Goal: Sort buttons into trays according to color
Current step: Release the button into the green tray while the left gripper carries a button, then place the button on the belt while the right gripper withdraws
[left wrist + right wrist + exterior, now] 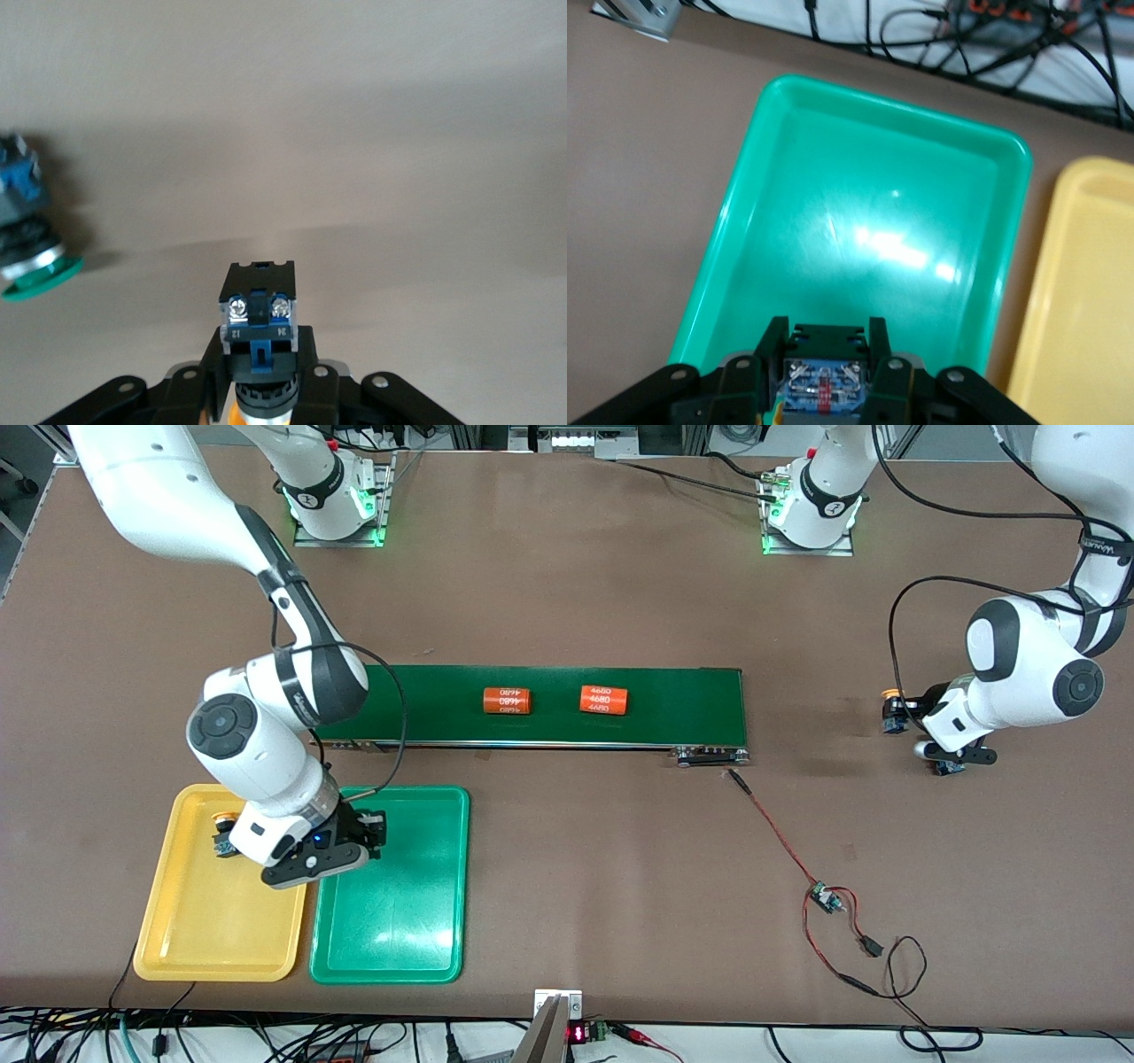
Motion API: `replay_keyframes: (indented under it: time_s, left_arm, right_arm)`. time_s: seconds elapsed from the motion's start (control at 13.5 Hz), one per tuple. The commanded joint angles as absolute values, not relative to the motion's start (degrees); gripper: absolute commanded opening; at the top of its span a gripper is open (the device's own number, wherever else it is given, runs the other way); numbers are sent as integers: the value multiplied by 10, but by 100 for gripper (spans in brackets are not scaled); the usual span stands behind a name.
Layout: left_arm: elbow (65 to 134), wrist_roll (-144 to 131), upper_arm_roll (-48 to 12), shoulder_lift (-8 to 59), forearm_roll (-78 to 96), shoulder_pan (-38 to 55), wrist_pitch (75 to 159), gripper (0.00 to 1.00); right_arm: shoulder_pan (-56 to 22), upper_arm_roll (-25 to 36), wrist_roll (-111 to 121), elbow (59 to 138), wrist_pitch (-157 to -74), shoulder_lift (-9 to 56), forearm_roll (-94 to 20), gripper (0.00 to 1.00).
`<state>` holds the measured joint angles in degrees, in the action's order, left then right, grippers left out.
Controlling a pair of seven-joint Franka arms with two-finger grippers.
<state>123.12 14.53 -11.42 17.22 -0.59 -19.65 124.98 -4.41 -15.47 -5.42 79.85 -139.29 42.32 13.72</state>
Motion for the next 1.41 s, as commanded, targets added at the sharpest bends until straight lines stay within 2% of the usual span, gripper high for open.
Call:
replay_keyframes:
  time_s: [0.0,0.22,0.59,0.67,0.74,0.89,1.34]
  left_arm:
    - [1219,169,-150,143,-11,-158,1223,0]
    - [1209,117,-203,135,0,-138,1221,0]
    - [1185,14,-206,148,1,-44,1223,0]
    - [1180,-7,-206,150,1,-30,1223,0]
    - [1180,-33,-206,152,3,-14,1223,0]
    - [1180,-84,-206,161,9,9,1223,0]
    - [1158,-175,-205,191,21,72,1230,0]
  right_arm:
    - [-46,-159,-22,784,-1478,462,133,19]
    - [-45,-158,-1,786,-1527,494,134,22]
    - [-46,-156,2,787,-1583,530,140,24]
    - [-46,-157,1,787,-1583,531,140,59]
    - [-45,-156,1,787,-1586,534,140,76]
    - [-44,-156,-1,787,-1591,535,139,100]
    - [-36,-156,1,817,-1585,514,137,100]
